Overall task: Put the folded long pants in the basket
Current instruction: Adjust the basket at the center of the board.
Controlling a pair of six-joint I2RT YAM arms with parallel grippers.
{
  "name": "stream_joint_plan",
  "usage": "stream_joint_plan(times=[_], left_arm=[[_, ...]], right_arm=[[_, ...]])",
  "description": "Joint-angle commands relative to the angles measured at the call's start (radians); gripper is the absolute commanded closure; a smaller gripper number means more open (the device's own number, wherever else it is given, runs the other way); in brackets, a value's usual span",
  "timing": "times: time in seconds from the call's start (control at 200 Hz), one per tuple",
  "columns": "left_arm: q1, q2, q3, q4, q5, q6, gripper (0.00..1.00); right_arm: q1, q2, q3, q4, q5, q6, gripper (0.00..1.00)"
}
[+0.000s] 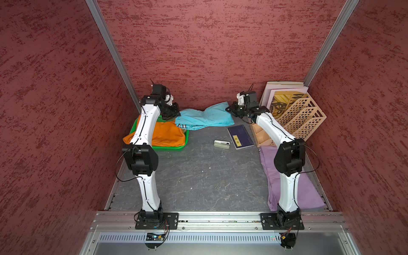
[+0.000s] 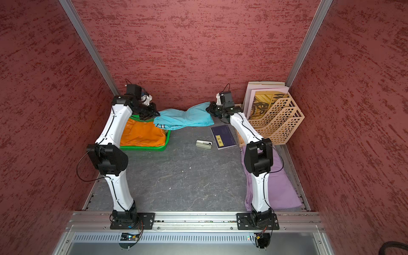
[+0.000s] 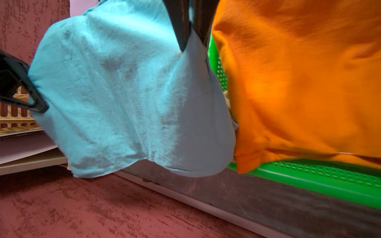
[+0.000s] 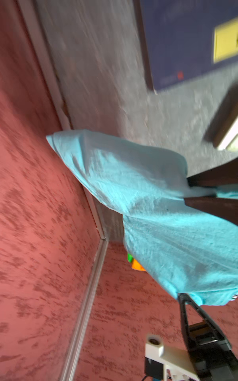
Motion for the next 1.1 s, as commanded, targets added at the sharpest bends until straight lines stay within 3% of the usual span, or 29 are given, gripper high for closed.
stream_joint_plan(times=[0.0, 0.11, 0.426, 0.656, 0.791, 1.092], left_arm=[[0.079, -0.066, -0.003, 0.006, -0.013, 0.039, 1.00], [0.141, -0.113, -0.070, 0.081, 0.043, 0.036, 1.00], [0.288, -0.159, -0.171, 0.219, -0.032, 0.041, 1.00], [0.414, -0.163, -0.271, 0.358, -0.044, -0.021, 1.00], [0.442, -0.155, -0.326, 0.424, -0.044, -0.037, 1.00], [0.430, -0.132, -0.464, 0.458, -0.020, -0.036, 1.00]], right_arm=[[0.083, -0.080, -0.018, 0.142, 0.059, 0.047, 1.00], [0.151, -0.093, -0.051, 0.223, 0.143, 0.087, 1.00], [0.321, 0.035, 0.073, 0.252, 0.191, 0.147, 1.00], [0.421, 0.115, 0.152, 0.312, 0.263, 0.099, 1.00], [0.447, 0.214, 0.249, 0.284, 0.238, 0.100, 1.00], [0.432, 0.332, 0.172, 0.256, 0.235, 0.123, 1.00]])
